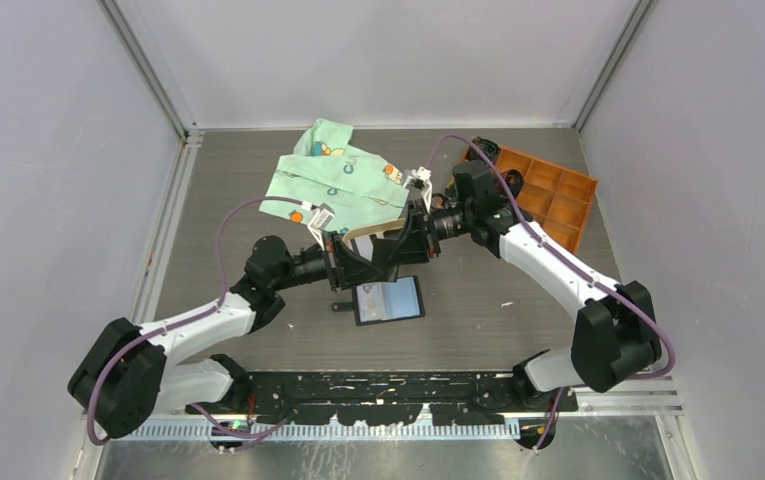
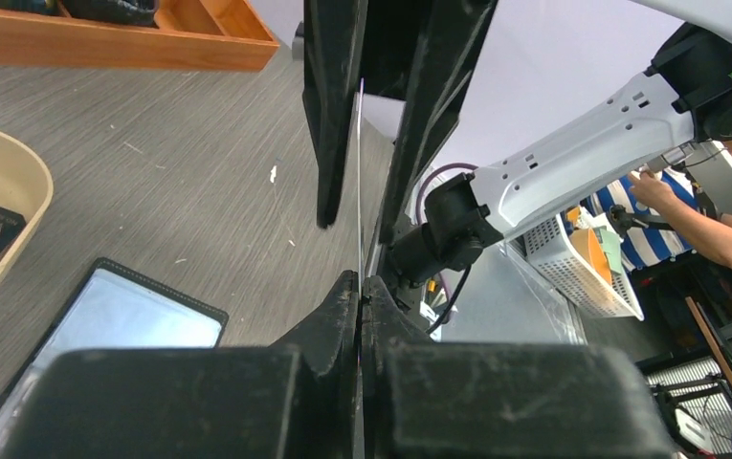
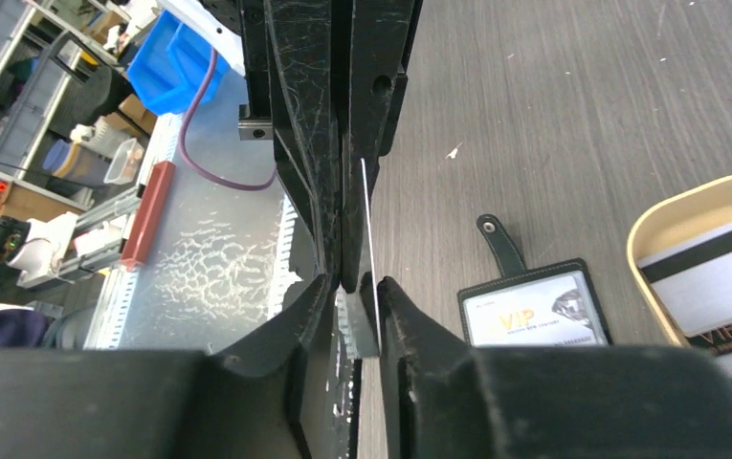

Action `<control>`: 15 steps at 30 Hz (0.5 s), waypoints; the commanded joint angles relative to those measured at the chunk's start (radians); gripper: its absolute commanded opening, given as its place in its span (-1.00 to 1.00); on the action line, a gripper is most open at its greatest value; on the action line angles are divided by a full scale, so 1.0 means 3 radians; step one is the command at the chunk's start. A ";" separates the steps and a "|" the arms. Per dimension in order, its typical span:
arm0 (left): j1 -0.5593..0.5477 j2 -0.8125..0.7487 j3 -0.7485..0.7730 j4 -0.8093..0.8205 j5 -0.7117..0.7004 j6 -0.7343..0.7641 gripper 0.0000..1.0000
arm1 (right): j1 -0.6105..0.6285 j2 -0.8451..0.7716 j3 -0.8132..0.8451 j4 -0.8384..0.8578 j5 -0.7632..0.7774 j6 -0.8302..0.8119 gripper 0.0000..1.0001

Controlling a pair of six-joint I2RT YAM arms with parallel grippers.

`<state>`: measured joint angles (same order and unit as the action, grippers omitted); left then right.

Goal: Put the credit cards into the card holder
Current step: Pick up the credit card from the storage box.

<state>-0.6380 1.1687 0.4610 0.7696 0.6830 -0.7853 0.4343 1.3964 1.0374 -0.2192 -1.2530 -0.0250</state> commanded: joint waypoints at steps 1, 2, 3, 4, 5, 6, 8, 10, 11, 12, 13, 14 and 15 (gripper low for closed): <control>-0.0029 -0.0117 -0.0023 0.0375 -0.0114 -0.0032 -1.00 | 0.0048 0.0019 -0.0007 0.0010 -0.0030 -0.0126 -0.59; -0.0029 -0.0124 -0.0039 0.0383 -0.0130 -0.0032 -1.00 | 0.0049 0.0014 0.0004 0.0001 -0.0044 -0.0129 -0.74; -0.0027 -0.0137 -0.0055 0.0385 -0.0140 -0.0031 -1.00 | 0.0050 0.0014 0.0016 -0.0020 -0.0049 -0.0138 -0.87; -0.0026 -0.0147 -0.0064 0.0385 -0.0147 -0.0036 -0.97 | 0.0048 0.0011 0.0033 -0.0059 -0.0052 -0.0163 -0.94; -0.0029 -0.0163 -0.0077 0.0375 -0.0176 -0.0045 -0.88 | 0.0050 0.0012 0.0053 -0.0126 -0.0078 -0.0217 -0.98; -0.0026 -0.0191 -0.0087 0.0348 -0.0188 -0.0040 -0.71 | 0.0050 0.0013 0.0070 -0.0194 -0.0092 -0.0287 -0.98; -0.0019 -0.0281 -0.0088 0.0214 -0.0241 0.0011 -0.37 | 0.0057 0.0013 0.0083 -0.0308 -0.0098 -0.0387 -0.98; -0.0010 -0.0396 -0.0039 -0.0036 -0.0271 0.0127 -0.14 | 0.0069 0.0021 0.0081 -0.0356 -0.0103 -0.0444 -0.98; 0.0006 -0.0474 0.0015 -0.0203 -0.0268 0.0198 -0.10 | 0.0082 0.0023 0.0079 -0.0386 -0.0103 -0.0474 -0.98; 0.0018 -0.0521 0.0065 -0.0363 -0.0253 0.0265 -0.08 | 0.0094 0.0031 0.0082 -0.0416 -0.0107 -0.0505 -0.98; 0.0024 -0.0554 0.0122 -0.0515 -0.0233 0.0326 -0.08 | 0.0107 0.0041 0.0085 -0.0441 -0.0117 -0.0535 -0.98; 0.0033 -0.0577 0.0176 -0.0624 -0.0219 0.0378 -0.08 | 0.0122 0.0044 0.0091 -0.0463 -0.0116 -0.0562 -0.98; 0.0034 -0.0585 0.0220 -0.0726 -0.0199 0.0413 -0.08 | 0.0133 0.0050 0.0095 -0.0491 -0.0116 -0.0585 -0.99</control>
<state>-0.6380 1.0351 0.4450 0.6769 0.6216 -0.7464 0.4561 1.4101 1.0370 -0.3317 -1.2629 -0.1341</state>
